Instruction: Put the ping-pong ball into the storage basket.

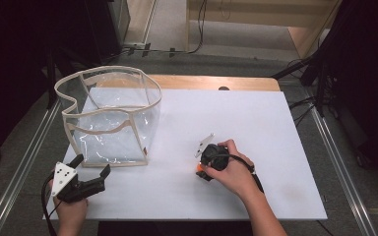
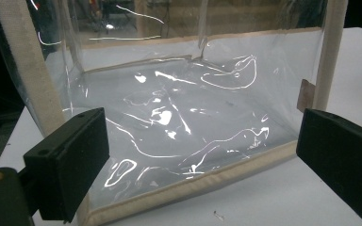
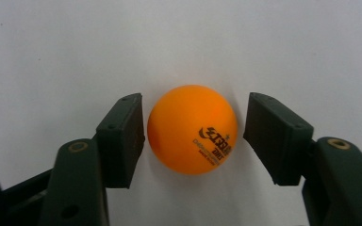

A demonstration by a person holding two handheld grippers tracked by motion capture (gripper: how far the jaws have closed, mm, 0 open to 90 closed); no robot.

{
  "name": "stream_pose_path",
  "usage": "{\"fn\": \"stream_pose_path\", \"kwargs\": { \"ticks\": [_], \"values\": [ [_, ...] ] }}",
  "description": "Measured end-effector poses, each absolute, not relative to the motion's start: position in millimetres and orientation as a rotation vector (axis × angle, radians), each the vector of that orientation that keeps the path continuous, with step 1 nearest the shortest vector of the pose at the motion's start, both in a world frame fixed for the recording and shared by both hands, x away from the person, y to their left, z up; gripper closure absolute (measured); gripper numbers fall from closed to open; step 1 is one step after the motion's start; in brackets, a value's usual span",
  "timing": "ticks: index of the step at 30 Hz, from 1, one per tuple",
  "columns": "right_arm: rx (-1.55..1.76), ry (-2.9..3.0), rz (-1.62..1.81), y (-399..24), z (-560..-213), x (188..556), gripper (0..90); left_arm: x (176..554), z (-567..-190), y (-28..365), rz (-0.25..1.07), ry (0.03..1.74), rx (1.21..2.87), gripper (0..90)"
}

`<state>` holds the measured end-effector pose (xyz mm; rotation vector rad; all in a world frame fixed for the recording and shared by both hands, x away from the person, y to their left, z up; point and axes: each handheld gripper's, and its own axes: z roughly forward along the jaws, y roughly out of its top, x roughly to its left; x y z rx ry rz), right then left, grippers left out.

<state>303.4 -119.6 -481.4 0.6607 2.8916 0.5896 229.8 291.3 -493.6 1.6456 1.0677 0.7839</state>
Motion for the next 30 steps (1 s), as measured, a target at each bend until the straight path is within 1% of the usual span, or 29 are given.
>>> {"fn": "stream_pose_path", "kwargs": {
  "ticks": [2,4,6,15,30],
  "values": [
    [0.659,2.903,0.568,-119,-482,305,40.9,230,-494,291,0.783,1.068,1.645,3.7],
    [0.661,2.923,0.558,-119,-485,305,46.1,230,-494,291,0.785,1.068,1.646,3.7],
    [0.668,2.931,0.557,-119,-485,306,47.6,230,-494,291,0.784,1.067,1.645,3.7],
    [0.66,2.973,0.599,-125,-481,308,48.0,230,-494,291,0.786,1.064,1.651,3.7],
    [0.634,2.976,0.629,-123,-470,313,47.9,230,-494,291,0.785,1.064,1.649,3.7]
  ]
}}
